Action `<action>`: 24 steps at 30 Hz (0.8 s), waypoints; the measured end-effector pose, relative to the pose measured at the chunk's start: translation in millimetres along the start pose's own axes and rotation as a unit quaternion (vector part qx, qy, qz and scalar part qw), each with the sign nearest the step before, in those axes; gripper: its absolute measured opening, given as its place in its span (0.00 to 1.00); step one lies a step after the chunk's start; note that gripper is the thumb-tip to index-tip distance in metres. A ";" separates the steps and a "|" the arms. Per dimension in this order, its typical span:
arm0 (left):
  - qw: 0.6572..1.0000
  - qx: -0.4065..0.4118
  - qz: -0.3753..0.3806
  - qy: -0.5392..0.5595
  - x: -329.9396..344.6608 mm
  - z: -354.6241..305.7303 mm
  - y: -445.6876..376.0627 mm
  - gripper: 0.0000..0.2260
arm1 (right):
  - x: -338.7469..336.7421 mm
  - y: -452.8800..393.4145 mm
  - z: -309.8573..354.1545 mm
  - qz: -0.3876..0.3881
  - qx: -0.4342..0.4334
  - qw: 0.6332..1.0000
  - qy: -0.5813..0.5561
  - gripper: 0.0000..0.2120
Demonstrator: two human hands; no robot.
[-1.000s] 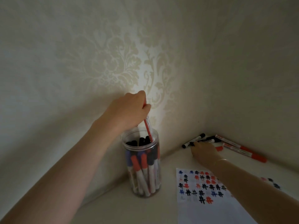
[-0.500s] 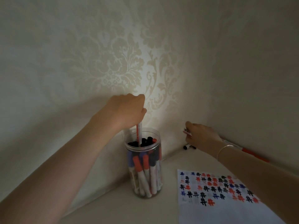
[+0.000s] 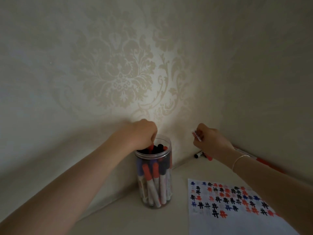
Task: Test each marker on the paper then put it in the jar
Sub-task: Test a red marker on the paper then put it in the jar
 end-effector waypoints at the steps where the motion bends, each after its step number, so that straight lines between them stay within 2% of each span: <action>1: 1.000 0.000 0.010 -0.020 3.6 -1.6 -1.0 0.02 | -2.6 -0.4 -3.4 -0.021 0.021 0.998 -0.057 0.05; 4: 0.999 -0.003 0.027 -0.042 3.6 -5.2 -2.4 0.04 | -17.9 2.2 -14.5 -0.106 0.088 0.969 -0.206 0.05; 5: 0.999 -0.002 0.009 -0.043 -1.6 -7.7 -1.2 0.07 | -24.0 5.1 -17.4 -0.128 0.106 0.949 -0.267 0.05; 7: 0.994 0.023 -0.096 -0.038 -18.7 -24.1 5.4 0.12 | -35.9 14.5 -22.1 -0.160 0.134 0.894 -0.397 0.05; 9: 0.974 0.091 -0.188 0.091 -26.3 -54.5 18.4 0.14 | -45.1 25.9 -26.0 -0.177 0.162 0.849 -0.472 0.04; 10: 0.961 0.121 -0.180 0.172 -21.9 -71.6 23.0 0.16 | -47.9 31.3 -27.3 -0.179 0.171 0.834 -0.493 0.05; 12: 0.956 0.136 -0.092 0.244 1.4 -103.3 18.0 0.22 | -49.5 39.8 -29.4 -0.179 0.179 0.815 -0.522 0.07; 14: 0.949 0.127 -0.029 0.288 26.7 -123.5 1.1 0.20 | -50.8 46.8 -29.2 -0.184 0.178 0.799 -0.544 0.07; 15: 0.931 0.129 -0.022 0.342 33.0 -129.5 -6.4 0.16 | -50.6 49.7 -29.0 -0.184 0.174 0.792 -0.556 0.06; 17: 0.879 0.145 -0.011 0.454 38.6 -138.8 -16.9 0.12 | -50.8 53.0 -29.2 -0.160 0.158 0.785 -0.576 0.05; 18: 0.864 0.157 -0.005 0.478 39.9 -142.8 -19.4 0.11 | -50.3 53.2 -29.3 -0.130 0.145 0.789 -0.583 0.08; 21: 0.858 0.200 0.003 0.474 40.9 -151.0 -20.3 0.12 | -47.1 55.6 -25.0 -0.004 0.103 0.821 -0.562 0.14; 24: 0.829 0.229 0.017 0.511 40.6 -152.5 -15.5 0.12 | -49.1 61.2 -22.7 0.055 0.090 0.842 -0.529 0.11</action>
Point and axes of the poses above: each hand's wrist, its own y-axis away from the middle knuckle, its own x-axis out of the palm, z = x × y, the point moved 5 cm from there along -y, towards the middle knuckle, and after that the axes turned 2 degrees about z, right-handed, at the moved point
